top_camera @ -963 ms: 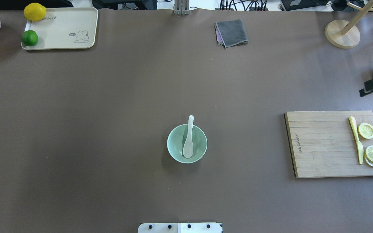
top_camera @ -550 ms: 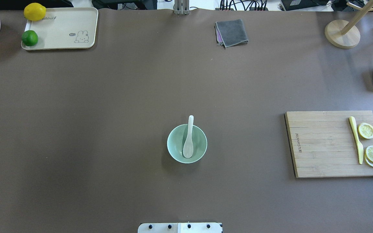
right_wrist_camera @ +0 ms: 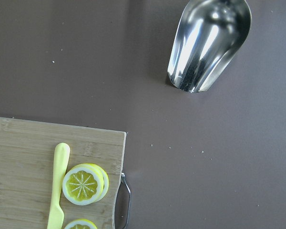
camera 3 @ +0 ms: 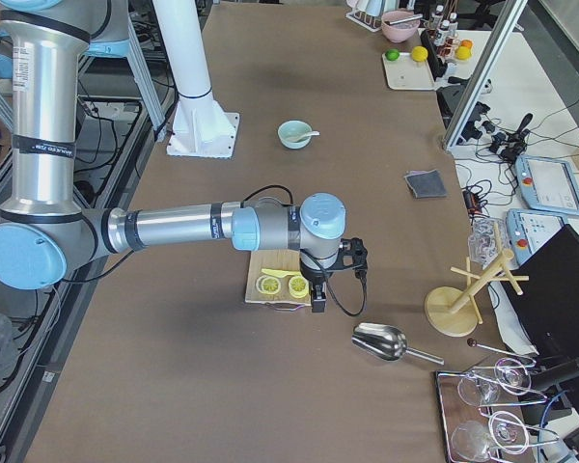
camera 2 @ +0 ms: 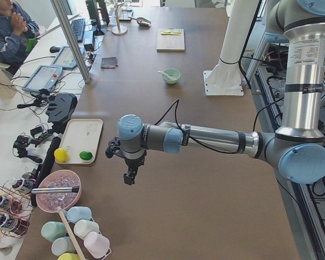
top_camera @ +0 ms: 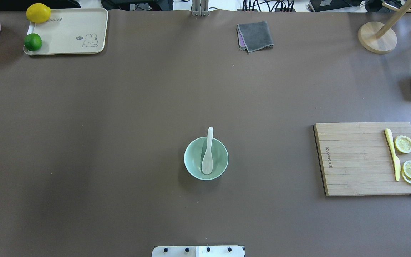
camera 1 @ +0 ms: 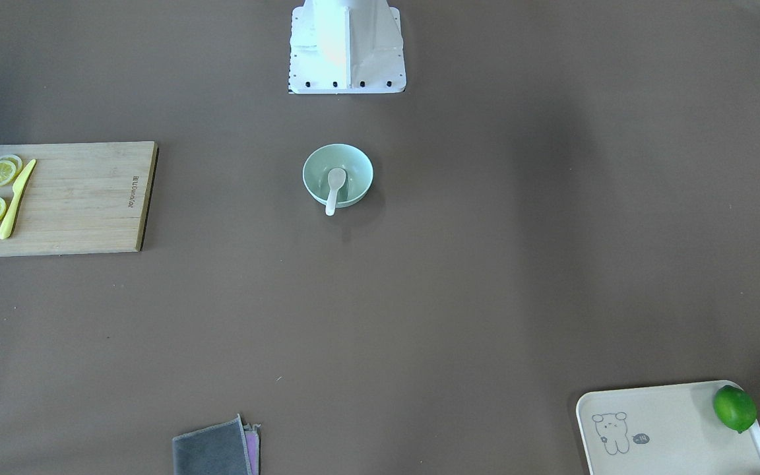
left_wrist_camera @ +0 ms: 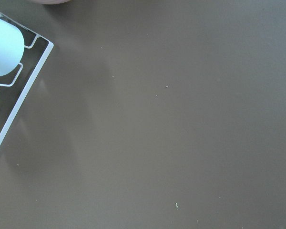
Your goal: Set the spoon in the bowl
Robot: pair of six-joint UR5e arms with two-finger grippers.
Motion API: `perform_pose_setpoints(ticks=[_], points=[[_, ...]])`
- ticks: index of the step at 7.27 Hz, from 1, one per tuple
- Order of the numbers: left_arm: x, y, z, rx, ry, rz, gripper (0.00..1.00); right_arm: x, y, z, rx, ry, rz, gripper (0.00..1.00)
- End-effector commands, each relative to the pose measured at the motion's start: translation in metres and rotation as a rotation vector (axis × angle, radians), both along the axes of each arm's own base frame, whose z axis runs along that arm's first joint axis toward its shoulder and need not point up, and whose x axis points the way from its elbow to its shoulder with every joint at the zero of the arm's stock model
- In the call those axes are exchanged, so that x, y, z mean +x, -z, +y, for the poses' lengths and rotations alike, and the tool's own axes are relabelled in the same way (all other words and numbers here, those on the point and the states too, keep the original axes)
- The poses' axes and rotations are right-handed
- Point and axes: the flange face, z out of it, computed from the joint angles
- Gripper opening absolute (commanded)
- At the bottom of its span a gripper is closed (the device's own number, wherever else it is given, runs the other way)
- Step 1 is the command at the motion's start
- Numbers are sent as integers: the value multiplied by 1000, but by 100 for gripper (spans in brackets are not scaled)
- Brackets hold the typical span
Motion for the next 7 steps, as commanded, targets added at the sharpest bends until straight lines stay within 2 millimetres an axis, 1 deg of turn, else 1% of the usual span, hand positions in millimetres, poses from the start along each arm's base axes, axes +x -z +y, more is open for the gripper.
perform_pose_setpoints(ticks=[1, 2, 4, 5, 7], points=[[-12, 4, -2, -21, 53, 7, 97, 2, -18, 5, -30, 2, -12, 100], [-11, 6, -5, -61, 102, 12, 97, 1, -19, 5, -35, 1, -29, 100], [-9, 6, -4, -70, 101, 37, 97, 2, -16, 3, -27, -1, -29, 100], [-8, -2, 2, -85, 97, 62, 97, 1, -11, 2, -20, -1, -45, 100], [-7, 2, -1, -76, 99, 65, 97, 5, -8, 3, -13, -10, -55, 100]])
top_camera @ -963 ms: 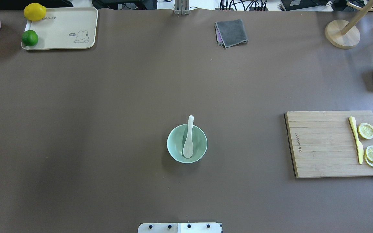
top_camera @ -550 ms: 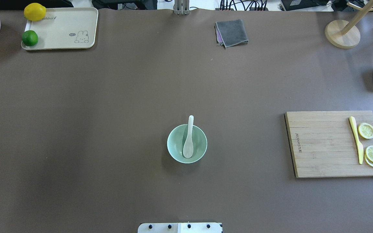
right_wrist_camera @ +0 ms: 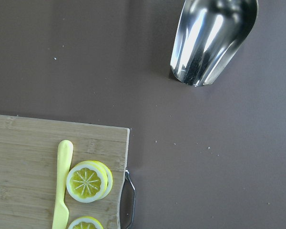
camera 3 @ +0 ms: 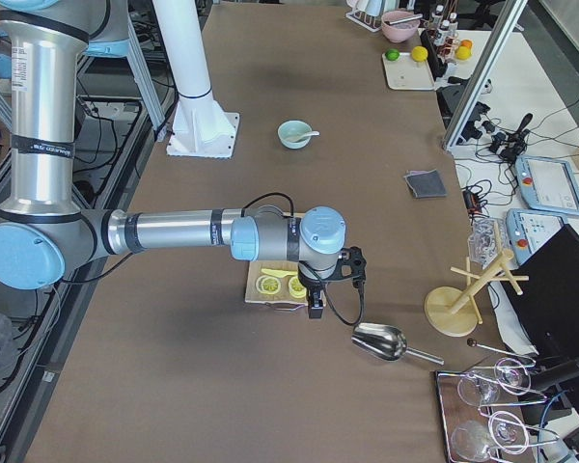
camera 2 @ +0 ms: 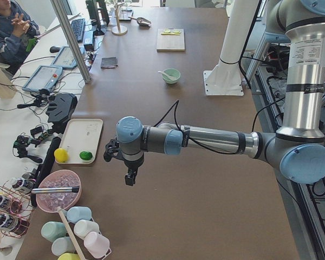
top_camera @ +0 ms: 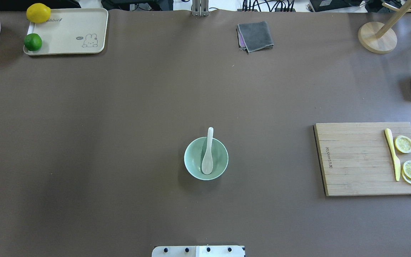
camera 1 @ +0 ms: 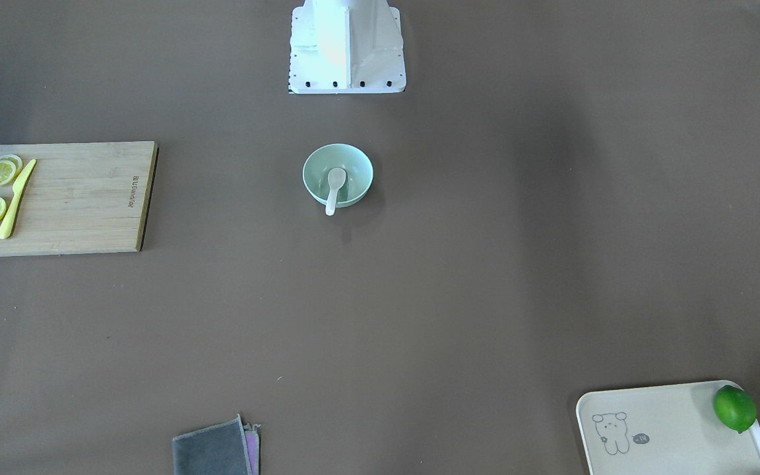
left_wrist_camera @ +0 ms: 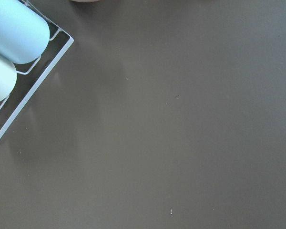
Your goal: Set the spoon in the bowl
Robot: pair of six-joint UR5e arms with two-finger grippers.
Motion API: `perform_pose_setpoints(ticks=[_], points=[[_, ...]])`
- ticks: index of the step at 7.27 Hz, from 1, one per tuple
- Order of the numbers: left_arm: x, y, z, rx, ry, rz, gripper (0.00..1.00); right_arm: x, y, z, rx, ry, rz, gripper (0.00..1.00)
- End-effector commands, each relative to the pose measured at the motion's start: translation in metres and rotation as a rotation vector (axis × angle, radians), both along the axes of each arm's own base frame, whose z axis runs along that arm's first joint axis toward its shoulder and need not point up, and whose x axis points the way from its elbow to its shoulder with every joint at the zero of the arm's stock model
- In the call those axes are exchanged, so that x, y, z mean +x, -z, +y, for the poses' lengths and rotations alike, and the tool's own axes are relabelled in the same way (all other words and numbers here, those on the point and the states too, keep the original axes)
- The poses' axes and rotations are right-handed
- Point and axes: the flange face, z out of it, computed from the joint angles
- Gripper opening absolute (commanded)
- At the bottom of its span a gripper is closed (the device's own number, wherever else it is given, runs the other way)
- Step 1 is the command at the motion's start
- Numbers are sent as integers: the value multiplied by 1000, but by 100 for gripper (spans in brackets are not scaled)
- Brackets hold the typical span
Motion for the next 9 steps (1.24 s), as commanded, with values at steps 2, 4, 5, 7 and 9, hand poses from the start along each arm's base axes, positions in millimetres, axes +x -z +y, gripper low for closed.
perform_pose_setpoints(ticks=[2, 4, 5, 7, 9], points=[[1, 19, -4, 13, 26, 7, 97, 1, 8, -3, 11, -8, -9, 100], [1, 24, -6, -8, 56, 13, 97, 1, 13, -7, 20, -8, -20, 100], [1, 24, -6, -8, 57, 13, 97, 0, 16, -10, 27, -7, -21, 100], [-1, 17, 1, -14, 54, 12, 97, 1, 17, -10, 27, -10, -21, 100], [0, 10, 13, 0, 53, 38, 97, 0, 14, -8, 15, -12, -25, 100]])
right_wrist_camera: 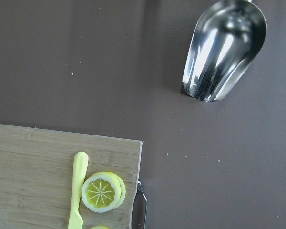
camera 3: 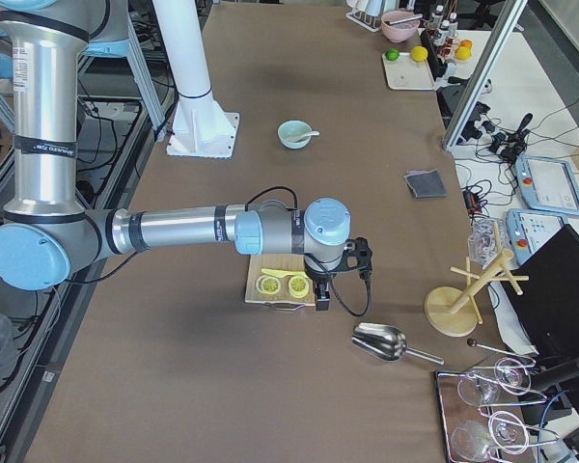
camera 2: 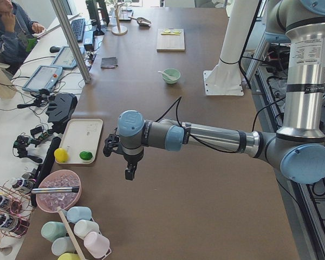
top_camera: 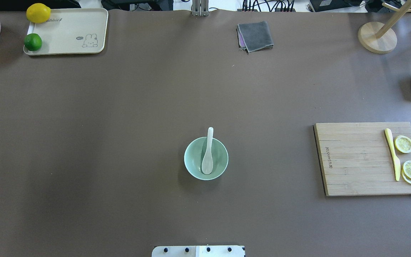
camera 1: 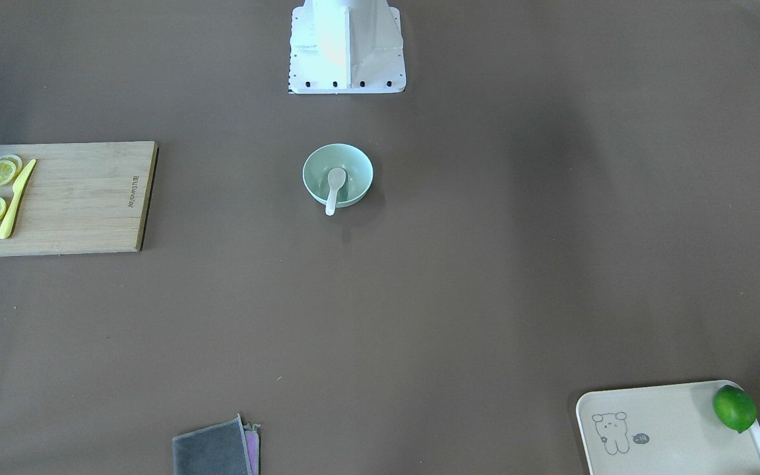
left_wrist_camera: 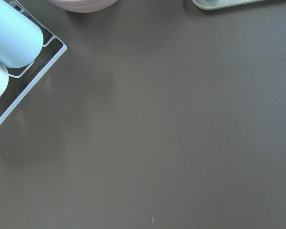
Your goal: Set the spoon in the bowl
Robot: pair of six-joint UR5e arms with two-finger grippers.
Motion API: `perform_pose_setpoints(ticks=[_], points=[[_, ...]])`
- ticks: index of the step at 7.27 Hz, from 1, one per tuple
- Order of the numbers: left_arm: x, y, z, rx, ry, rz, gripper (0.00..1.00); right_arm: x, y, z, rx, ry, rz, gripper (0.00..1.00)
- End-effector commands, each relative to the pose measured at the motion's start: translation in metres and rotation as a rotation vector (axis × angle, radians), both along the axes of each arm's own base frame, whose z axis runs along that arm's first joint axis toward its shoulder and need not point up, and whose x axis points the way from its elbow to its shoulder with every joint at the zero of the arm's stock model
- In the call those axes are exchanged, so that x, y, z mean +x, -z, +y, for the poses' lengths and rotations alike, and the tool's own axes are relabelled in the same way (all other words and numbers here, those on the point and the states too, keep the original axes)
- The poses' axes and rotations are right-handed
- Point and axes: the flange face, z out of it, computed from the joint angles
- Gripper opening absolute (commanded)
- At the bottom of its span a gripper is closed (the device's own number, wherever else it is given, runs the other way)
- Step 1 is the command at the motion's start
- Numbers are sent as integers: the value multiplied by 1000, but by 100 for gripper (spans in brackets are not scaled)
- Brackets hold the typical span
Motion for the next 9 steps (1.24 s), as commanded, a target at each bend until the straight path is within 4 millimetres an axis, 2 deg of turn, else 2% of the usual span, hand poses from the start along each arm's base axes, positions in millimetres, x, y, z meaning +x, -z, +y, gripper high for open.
perform_pose_setpoints(ticks=[1, 3, 4, 6, 7, 9], points=[[1, -20, 19, -32, 3, 16, 97, -3, 4, -1, 0, 1, -36, 100], [-1, -15, 19, -20, 5, 13, 97, -3, 8, -4, 7, 2, -42, 100], [-1, -8, 15, -7, 6, 12, 97, -2, 20, -3, 27, 0, -46, 100], [-2, -13, 21, -14, 3, 9, 97, -2, 21, -3, 29, 0, -46, 100], [-10, -14, 22, -16, 22, 8, 97, -3, 24, -4, 35, 1, -46, 100], [-13, -19, 36, -29, 30, 10, 97, -2, 22, -8, 35, 0, -43, 100]])
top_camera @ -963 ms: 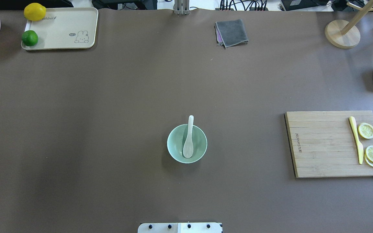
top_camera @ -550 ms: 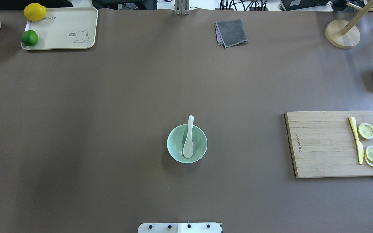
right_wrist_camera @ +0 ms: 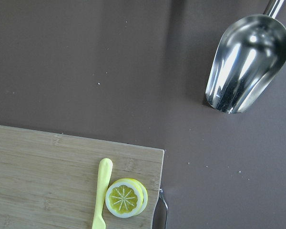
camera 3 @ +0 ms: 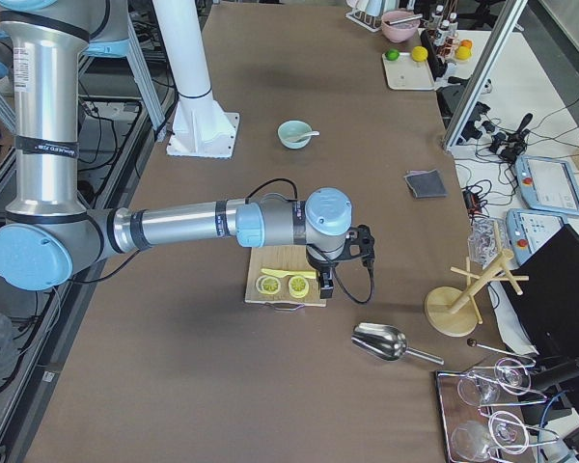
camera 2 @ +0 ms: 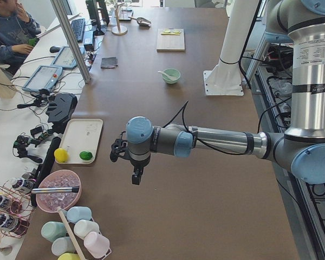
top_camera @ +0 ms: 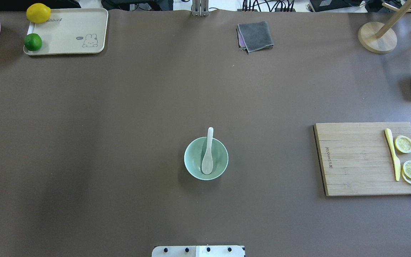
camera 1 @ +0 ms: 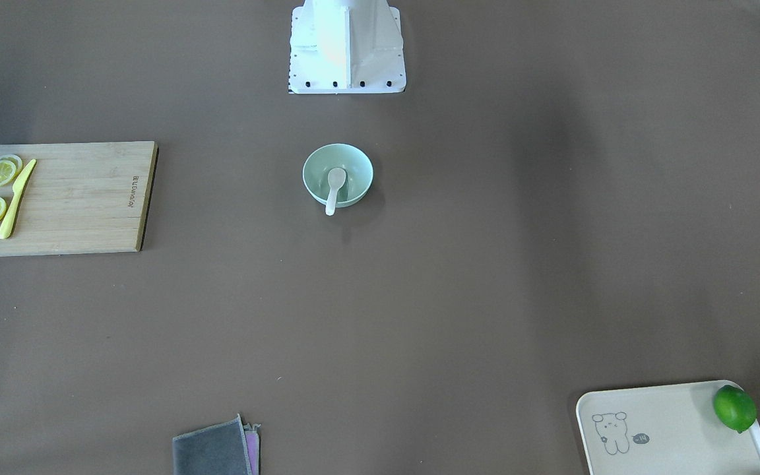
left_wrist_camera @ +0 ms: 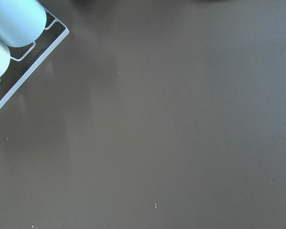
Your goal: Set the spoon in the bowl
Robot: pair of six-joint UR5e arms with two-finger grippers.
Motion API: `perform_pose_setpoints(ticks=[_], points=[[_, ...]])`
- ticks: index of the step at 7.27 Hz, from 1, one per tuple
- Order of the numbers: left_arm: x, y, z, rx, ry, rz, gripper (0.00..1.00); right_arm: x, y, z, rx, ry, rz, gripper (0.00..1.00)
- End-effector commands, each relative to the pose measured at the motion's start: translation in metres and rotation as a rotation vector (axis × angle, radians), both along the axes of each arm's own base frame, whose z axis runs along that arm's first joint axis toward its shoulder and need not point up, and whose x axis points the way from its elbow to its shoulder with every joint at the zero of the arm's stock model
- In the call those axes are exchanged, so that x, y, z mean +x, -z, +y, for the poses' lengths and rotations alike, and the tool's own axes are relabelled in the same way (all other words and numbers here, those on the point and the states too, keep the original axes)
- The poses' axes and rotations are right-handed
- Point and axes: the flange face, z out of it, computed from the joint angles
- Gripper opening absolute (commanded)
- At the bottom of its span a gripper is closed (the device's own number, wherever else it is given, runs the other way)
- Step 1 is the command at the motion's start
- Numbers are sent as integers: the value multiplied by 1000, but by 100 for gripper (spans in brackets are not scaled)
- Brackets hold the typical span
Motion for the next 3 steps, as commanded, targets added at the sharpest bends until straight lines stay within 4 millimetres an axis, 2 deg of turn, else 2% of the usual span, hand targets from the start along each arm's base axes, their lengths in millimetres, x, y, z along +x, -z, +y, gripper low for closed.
perform_pose_setpoints(ticks=[1, 2, 3], points=[[-2, 1, 2, 4, 5, -1, 97, 8, -8, 2, -12, -16, 13, 100], [-1, -2, -1, 3, -1, 0, 97, 9, -22, 8, -39, -16, 15, 100], [-1, 7, -2, 19, 0, 3, 97, 9, -24, 7, -46, -17, 12, 100]])
